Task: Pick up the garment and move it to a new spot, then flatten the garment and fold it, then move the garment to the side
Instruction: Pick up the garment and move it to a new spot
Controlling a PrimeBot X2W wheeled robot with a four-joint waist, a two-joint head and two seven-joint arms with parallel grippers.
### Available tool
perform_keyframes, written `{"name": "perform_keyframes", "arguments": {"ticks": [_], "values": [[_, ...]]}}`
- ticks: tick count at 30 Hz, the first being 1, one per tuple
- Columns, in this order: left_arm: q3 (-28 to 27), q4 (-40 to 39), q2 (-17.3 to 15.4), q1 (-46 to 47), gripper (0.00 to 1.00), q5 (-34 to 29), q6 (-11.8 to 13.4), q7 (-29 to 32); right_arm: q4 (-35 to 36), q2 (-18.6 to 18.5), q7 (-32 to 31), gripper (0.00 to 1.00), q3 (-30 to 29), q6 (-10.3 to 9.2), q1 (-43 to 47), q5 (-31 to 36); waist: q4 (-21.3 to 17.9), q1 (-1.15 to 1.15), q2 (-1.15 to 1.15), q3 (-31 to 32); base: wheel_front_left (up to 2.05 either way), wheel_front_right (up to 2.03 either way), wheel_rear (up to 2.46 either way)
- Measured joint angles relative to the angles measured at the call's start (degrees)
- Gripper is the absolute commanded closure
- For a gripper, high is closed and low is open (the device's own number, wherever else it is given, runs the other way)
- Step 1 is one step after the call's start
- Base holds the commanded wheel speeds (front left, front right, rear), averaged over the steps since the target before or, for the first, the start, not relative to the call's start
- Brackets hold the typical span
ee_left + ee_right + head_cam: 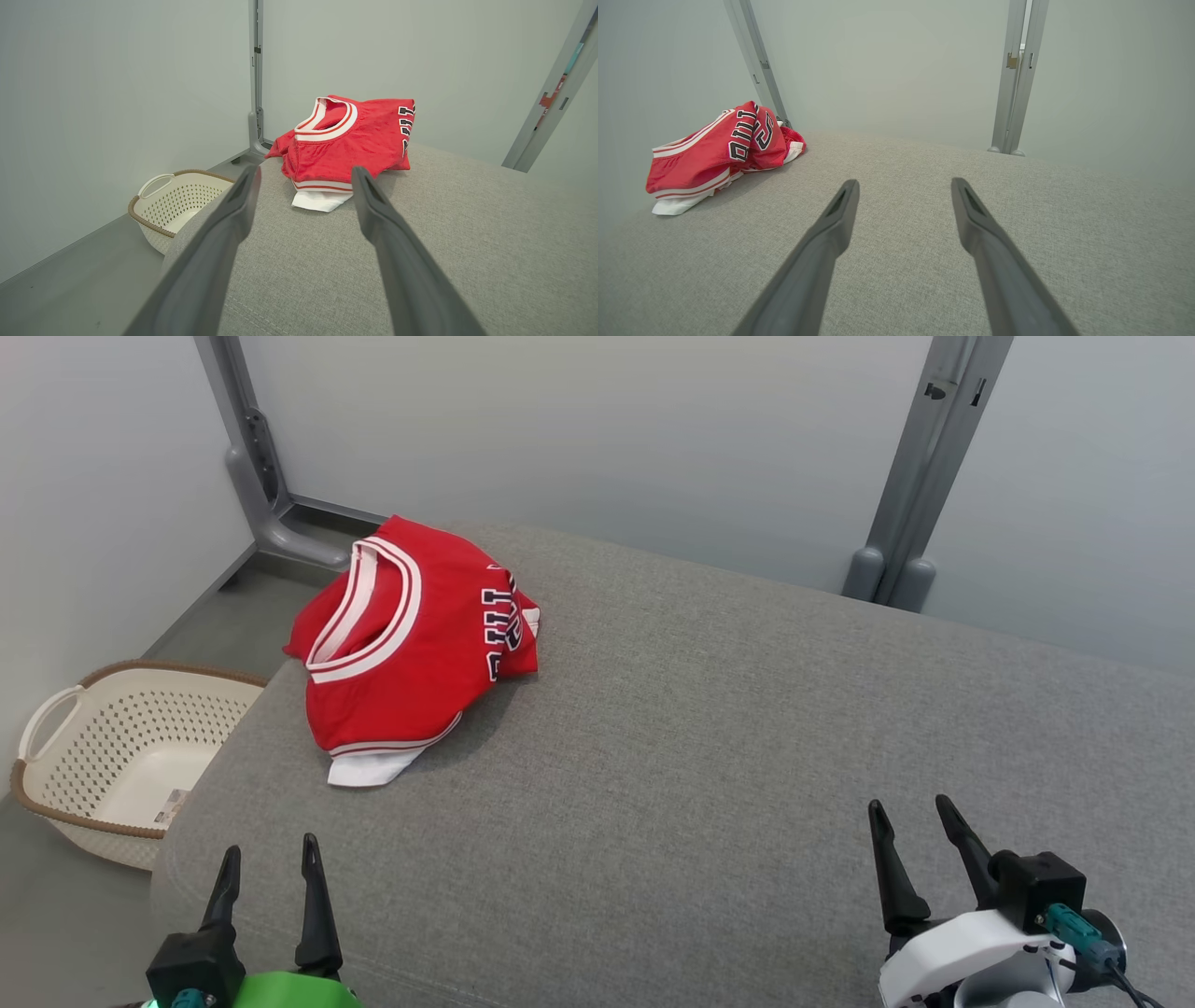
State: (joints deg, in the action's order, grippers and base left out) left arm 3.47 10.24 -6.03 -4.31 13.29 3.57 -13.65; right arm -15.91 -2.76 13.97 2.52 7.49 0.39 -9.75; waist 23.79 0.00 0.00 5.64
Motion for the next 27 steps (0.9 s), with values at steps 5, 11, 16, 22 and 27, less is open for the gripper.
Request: {"name": "perform_keyframes", "arguments": {"ticks": [5, 11, 16, 22, 27], "values": [[-0.01, -0.14, 0.0, 0.01, 0.0, 0.93, 0.08, 1.01, 0.02, 0.0, 0.02, 0.0, 0.13, 0.0, -0.04, 0.09, -0.06, 0.0, 0.0, -0.11, 0.0, 0.0, 0.0], [-1.44, 3.85, -1.82, 5.69, 0.0, 4.04, -1.53, 5.75, 1.22, 0.0, -0.54, 0.0, 0.85, 0.0, -0.24, 0.53, -0.71, 0.0, 0.0, -0.85, 0.0, 0.0, 0.0], [-3.69, 11.52, -3.21, 12.71, 0.0, 8.56, -3.37, 11.06, 3.35, 0.02, -1.97, 0.0, 2.29, 0.0, -1.1, 1.46, -2.92, 0.0, 0.0, -1.74, 0.0, 0.0, 0.0], [-6.86, 21.08, -5.52, 22.25, 0.0, 13.14, -5.7, 13.52, 8.62, 0.03, -5.87, 0.0, 4.36, 0.01, -2.63, 4.91, -6.42, 0.0, 0.0, -4.61, 0.0, 0.0, 0.0], [-9.38, 28.54, -6.94, 28.52, 0.0, 16.27, -6.38, 13.66, 12.9, 0.02, -8.61, 0.0, 5.89, 0.01, -4.52, 7.0, -9.53, 0.0, 0.0, -8.58, 0.0, 0.0, 0.0]]}}
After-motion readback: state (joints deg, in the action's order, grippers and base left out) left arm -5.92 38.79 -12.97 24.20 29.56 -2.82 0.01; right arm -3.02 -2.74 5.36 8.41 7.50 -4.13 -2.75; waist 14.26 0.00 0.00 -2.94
